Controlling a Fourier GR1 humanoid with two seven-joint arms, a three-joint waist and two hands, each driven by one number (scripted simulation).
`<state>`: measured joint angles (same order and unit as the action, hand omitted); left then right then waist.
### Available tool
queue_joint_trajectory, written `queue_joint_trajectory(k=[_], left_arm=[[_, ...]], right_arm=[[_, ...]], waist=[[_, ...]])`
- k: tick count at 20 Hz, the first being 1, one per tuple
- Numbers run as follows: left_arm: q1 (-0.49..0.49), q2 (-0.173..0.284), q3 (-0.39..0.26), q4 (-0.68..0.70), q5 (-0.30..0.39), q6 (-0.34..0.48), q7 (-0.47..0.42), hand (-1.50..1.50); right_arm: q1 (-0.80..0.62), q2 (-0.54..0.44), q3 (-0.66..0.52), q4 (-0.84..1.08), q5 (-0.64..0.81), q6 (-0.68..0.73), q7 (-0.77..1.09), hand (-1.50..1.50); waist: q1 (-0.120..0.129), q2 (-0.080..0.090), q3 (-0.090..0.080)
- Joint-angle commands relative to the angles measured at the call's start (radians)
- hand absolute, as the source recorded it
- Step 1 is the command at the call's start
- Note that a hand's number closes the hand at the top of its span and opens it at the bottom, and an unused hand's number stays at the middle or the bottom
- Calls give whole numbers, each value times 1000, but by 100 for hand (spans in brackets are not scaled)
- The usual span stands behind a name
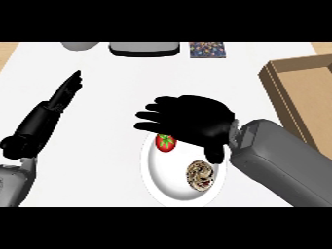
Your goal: Pick the tomato from the plate and place it in the cardboard box
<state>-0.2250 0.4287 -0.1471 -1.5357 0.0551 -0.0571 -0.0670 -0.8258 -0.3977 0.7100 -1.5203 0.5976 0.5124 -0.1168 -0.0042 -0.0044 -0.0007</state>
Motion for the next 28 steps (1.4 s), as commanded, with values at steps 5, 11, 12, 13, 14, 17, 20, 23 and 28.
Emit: queue_joint_trajectory(k=[5,11,12,13,14,17,20,23,28], left_arm=[[-13,-30,29,16,-36,-25,1,0],[3,-79,23,-24,-85,-10,15,0],[-7,-87,9,-66,-91,-5,86,0],[19,-58,52,11,-80,-43,-33,0],[-25,-76,52,12,-61,-65,16,0],[-57,-81,64,59,-80,-76,5,0],[8,-55,99,18,-94,-103,-42,0],[47,-68,105,-42,-65,-125,3,0],[55,-83,122,-65,-90,-135,10,0]], right_arm=[[47,142,-29,-59,72,179,212,-150],[159,75,-8,-69,229,105,98,-150],[178,151,40,-73,271,82,163,-150],[153,172,28,-18,295,71,151,-150],[147,202,-8,-40,287,105,173,-150],[153,223,11,107,361,2,90,-150],[160,206,-45,2,377,99,89,-150],[201,248,6,141,466,-21,55,-150],[199,281,-31,142,537,5,47,-150]], waist=[[5,3,0],[7,4,1],[8,3,1],[9,5,1],[6,4,1],[8,6,1],[7,4,1],[12,5,1],[9,4,1]])
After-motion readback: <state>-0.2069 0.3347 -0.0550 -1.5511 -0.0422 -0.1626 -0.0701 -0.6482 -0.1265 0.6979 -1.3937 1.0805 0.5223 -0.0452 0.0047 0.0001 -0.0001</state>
